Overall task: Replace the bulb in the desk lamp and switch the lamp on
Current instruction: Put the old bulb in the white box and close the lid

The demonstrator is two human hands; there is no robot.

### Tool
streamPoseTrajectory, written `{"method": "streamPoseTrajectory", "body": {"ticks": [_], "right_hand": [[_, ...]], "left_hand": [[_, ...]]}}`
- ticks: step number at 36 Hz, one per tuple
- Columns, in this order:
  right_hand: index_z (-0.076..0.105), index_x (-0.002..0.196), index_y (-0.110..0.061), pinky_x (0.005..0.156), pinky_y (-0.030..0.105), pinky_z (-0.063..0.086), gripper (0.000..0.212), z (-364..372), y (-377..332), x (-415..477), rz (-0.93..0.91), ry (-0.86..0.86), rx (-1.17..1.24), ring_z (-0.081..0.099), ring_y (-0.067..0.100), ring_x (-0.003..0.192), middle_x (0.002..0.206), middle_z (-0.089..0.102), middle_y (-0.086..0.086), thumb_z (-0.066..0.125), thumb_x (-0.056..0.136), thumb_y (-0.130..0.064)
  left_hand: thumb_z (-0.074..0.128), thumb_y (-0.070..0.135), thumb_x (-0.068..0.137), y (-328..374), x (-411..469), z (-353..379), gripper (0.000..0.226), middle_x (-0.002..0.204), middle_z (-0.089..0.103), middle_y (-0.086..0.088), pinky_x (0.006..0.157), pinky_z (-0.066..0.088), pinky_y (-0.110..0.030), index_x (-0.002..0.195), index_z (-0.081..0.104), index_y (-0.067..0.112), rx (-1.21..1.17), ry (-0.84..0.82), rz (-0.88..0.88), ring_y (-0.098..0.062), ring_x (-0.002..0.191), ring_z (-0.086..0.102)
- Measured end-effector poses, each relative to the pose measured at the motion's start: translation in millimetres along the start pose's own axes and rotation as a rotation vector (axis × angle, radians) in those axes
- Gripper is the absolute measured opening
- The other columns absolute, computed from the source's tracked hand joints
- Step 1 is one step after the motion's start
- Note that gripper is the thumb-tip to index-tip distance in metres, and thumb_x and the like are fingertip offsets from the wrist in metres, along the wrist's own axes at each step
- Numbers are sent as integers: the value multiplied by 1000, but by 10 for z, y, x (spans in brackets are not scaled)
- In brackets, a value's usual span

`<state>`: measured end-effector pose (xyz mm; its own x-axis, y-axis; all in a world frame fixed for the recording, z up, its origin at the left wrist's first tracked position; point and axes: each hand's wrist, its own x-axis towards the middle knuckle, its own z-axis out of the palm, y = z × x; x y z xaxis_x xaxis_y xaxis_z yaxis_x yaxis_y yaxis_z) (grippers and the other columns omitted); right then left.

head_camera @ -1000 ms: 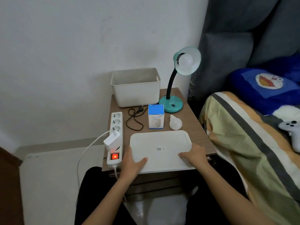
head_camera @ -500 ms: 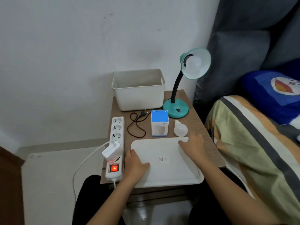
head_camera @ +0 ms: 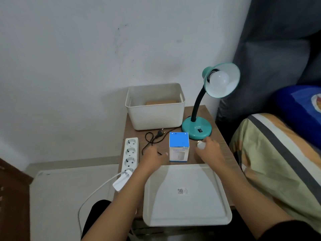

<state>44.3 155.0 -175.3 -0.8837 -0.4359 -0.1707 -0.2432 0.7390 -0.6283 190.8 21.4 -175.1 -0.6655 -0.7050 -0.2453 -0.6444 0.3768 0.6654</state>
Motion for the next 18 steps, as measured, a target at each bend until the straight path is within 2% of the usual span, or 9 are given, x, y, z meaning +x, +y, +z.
{"method": "streamPoseTrajectory", "body": {"ticks": [3,5,8,10,14,18], "right_hand": [[50,117,-10,79,36,48,42,-168,-142,-11,-43,36,-20,55,30,105,118,57,14,61,81,-30],[51,115,-11,72,31,42,40,-271,-256,-12,-79,54,-23,56,28,102,114,56,11,61,81,-29],[52,112,-11,76,33,46,38,-402,-487,-25,-149,63,2,55,25,101,112,55,9,63,80,-28],[52,112,-12,84,39,50,41,-464,-661,-2,-201,77,-11,55,25,102,113,56,9,64,78,-30],[54,110,-11,86,39,49,42,-557,-1003,77,-286,101,30,55,28,101,111,57,10,64,75,-30],[54,104,-12,74,32,44,38,-595,-1310,266,-327,93,70,56,29,95,103,59,9,62,71,-30]], "left_hand": [[57,32,88,126,82,-188,23,97,56,-4,71,40,-25,97,58,11,42,-47,7,-17,83,51],[59,33,87,196,149,-330,20,94,55,-4,72,40,-26,89,56,14,89,-50,16,-19,83,50],[61,31,85,312,243,-548,23,78,53,-3,61,35,-27,74,52,14,159,-58,27,-19,71,47],[61,30,85,409,287,-690,22,75,51,-4,57,33,-27,73,52,14,206,-55,46,-19,69,46],[59,26,85,590,440,-953,15,90,55,-7,68,39,-26,85,57,11,295,-8,77,-21,81,52],[58,27,86,765,659,-1175,26,107,62,-16,77,43,-29,97,60,4,323,9,109,-29,99,59]]}}
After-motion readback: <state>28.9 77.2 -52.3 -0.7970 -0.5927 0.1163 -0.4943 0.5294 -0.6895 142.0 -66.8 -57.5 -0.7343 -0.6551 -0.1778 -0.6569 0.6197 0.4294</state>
